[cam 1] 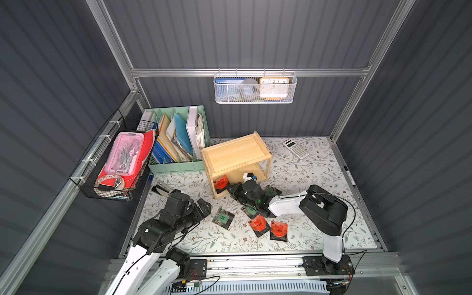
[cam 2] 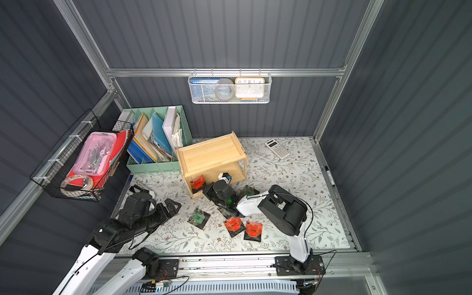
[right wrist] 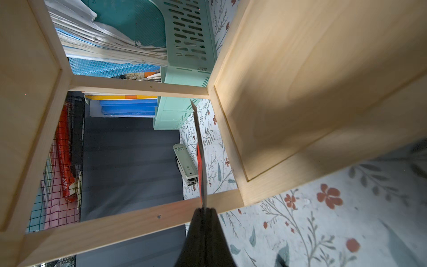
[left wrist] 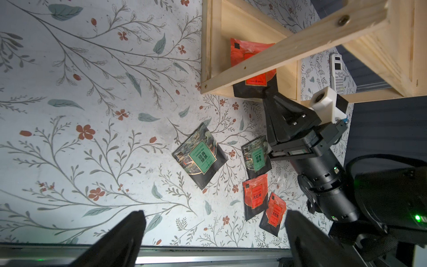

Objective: Place the tea bags on the shelf by color
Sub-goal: Place the tea bag on the shelf.

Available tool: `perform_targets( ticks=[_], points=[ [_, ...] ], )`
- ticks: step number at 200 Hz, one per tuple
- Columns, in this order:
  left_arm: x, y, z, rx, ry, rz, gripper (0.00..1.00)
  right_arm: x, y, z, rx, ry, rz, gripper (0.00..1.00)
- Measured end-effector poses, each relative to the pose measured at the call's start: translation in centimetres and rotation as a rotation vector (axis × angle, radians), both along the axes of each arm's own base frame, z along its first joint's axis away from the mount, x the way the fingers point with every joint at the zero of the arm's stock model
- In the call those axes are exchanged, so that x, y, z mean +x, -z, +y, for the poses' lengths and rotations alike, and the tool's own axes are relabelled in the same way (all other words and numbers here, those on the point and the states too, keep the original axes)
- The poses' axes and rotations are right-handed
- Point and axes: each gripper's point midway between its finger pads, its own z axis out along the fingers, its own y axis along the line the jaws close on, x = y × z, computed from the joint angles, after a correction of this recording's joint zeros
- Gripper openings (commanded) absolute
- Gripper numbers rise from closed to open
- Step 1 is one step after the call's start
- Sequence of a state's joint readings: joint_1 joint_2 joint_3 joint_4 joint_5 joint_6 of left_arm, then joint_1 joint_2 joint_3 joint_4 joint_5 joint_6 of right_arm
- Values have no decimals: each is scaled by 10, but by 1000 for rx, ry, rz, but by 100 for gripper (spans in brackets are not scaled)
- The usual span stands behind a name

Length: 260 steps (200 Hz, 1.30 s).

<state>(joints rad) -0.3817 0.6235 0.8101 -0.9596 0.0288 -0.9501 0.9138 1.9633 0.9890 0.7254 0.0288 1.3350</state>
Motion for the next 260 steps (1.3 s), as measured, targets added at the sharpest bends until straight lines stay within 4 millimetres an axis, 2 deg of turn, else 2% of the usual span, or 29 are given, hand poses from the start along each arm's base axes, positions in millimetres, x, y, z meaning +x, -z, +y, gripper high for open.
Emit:
perform_targets(
  ticks=[135,206,260],
  points=[
    [1,0,0,38,42,1,100,12,25,7,-20,19,47,0],
    [2,-5,-1,51,61,-13,100,18,26,5,-13,42,60,0],
    [3,-4,-1,58,67,-9,100,19,52,-1,-48,53,111,0]
  ],
)
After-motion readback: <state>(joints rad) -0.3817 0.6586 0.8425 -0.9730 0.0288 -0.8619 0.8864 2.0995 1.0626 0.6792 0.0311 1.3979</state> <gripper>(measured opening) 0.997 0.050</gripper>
